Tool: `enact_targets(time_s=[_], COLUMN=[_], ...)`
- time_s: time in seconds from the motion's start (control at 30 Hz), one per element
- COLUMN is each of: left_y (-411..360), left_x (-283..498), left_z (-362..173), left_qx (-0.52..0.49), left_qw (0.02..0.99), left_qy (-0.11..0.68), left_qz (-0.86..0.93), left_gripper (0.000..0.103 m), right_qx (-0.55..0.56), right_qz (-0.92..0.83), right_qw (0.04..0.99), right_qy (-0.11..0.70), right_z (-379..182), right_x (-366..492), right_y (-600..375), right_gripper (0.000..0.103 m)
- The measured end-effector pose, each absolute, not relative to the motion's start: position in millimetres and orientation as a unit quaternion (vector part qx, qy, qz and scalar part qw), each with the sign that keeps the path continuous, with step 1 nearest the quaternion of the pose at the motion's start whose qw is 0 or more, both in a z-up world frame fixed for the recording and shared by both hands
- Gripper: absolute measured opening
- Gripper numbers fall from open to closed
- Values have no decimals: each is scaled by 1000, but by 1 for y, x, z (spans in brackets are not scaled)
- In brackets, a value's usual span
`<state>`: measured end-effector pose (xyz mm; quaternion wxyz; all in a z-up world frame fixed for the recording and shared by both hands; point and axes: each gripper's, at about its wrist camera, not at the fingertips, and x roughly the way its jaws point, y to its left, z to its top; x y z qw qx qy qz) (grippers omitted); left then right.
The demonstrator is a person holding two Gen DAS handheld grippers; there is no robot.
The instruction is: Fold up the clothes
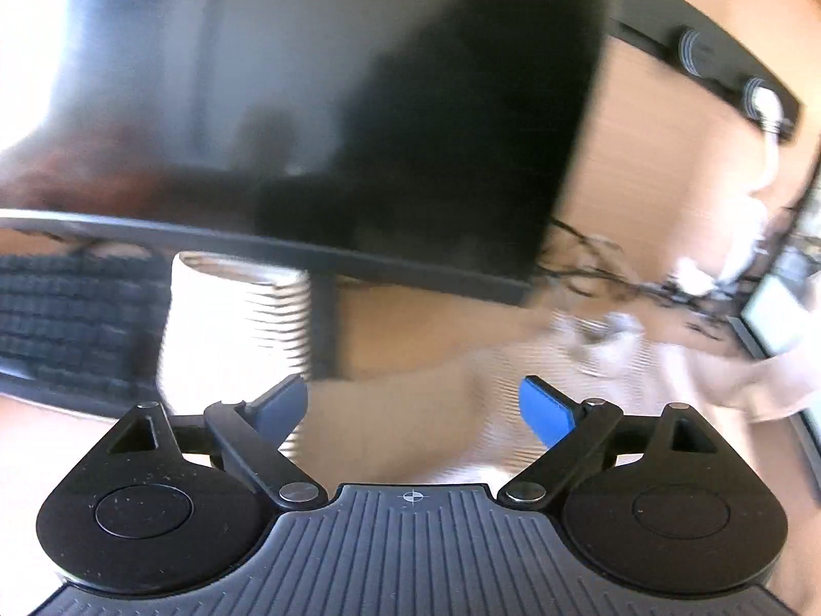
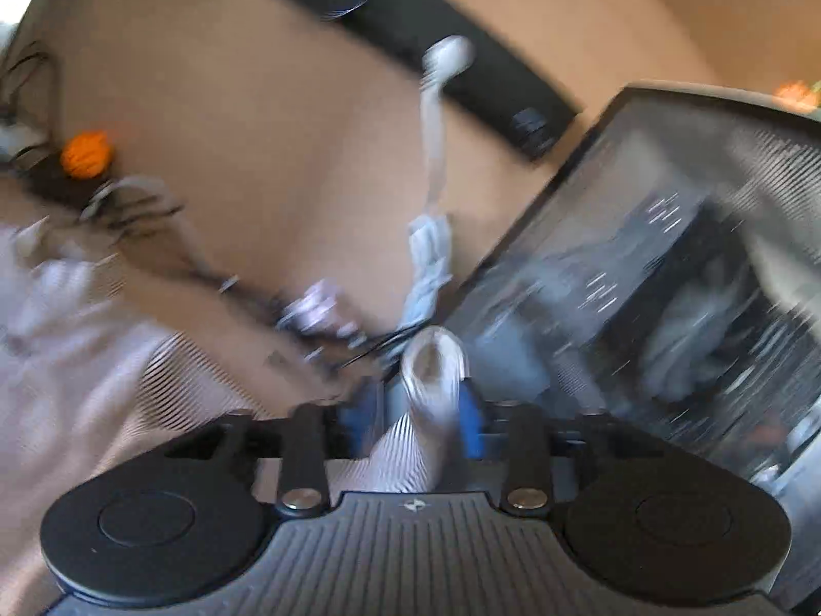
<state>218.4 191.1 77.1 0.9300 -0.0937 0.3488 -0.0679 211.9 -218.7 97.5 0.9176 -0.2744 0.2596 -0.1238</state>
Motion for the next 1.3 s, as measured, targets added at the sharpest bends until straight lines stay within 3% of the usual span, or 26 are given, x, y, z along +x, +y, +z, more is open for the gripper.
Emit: enact_targets(time_s=[0.17,0.3,0.47,0.67,0.87,1.17,1.3], left_y=[148,120,83,66,76,76,83], left_x=[219,212,202,197,211,211,197], left_z=[56,33,0,-7,-12,-12,0], left_qx=[-91,-118,-101,-26,31,42,-41], left_qw=[910,882,869,895,907,907,887], left_qy=[386,416,441,404,390,392,426], left_qz=[-120,-185,-201,-187,-154,-151,-173], left_gripper=[94,94,95,97,98,99,98], right_qx=[-247,-147,-159,-67,-47,-51,-54], right_qz=[-55,46,107,109,112,110,103], right_qw=[917,917,901,909,907,905,909], right_qy=[309,368,389,396,402,407,400], right_z=[67,47,8,1,-5,-4,12], right_x=[200,182,166,183,206,185,162], right_y=[-198,-181,-152,-165,-142,-149,-164], right_gripper=[55,61,70,83,94,95,95])
